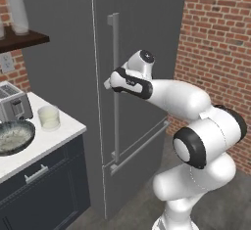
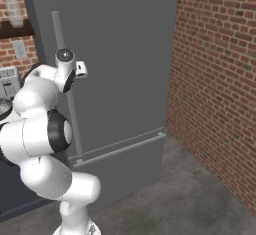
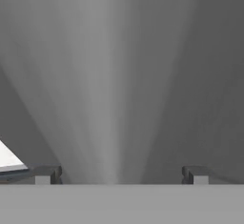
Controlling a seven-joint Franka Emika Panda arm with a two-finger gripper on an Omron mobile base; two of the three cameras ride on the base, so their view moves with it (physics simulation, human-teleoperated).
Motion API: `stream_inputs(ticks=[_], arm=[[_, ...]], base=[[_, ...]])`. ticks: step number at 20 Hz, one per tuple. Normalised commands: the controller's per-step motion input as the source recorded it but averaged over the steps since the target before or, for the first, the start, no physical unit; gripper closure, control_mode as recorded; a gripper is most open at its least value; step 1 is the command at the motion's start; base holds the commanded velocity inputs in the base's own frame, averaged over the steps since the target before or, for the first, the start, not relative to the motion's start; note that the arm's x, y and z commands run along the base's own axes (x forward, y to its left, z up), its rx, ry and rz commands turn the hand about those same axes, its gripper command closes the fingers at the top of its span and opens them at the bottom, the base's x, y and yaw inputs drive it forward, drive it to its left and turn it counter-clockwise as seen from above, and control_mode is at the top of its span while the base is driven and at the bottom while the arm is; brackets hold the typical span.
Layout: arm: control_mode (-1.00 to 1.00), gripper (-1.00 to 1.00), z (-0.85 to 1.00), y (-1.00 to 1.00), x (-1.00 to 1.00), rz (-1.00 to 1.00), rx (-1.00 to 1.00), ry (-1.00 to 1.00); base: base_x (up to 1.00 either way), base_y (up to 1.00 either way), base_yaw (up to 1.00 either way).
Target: Grab a lemon wedge from the fridge and one ice cube from the ice bowl, and put them in the glass of lemonade.
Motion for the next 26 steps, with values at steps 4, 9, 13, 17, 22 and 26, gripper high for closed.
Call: stream_inputs(ticks=[4, 9, 13, 17, 22, 26], arm=[[-1.0, -1.0, -0.34, 0.05, 0.32, 0.01, 0.05, 0.0], [-1.0, 1.0, -0.21, 0.16, 0.25, 0.0, 0.02, 0.0], [-1.0, 1.0, 0.01, 0.0, 0.01, 0.0, 0.0, 0.0], [-1.0, 1.0, 0.0, -0.06, 0.0, -0.02, 0.0, -0.04], [-1.0, 1.0, 0.0, -0.46, -0.07, -0.01, 0.0, -0.06], [-1.0, 1.0, 0.06, -0.86, -0.16, -0.02, 0.0, -0.05]], base=[[0.0, 0.0, 0.0], [0.0, 0.0, 0.0], [0.0, 0.0, 0.0], [0.0, 0.0, 0.0], [0.0, 0.0, 0.0], [0.0, 0.0, 0.0]])
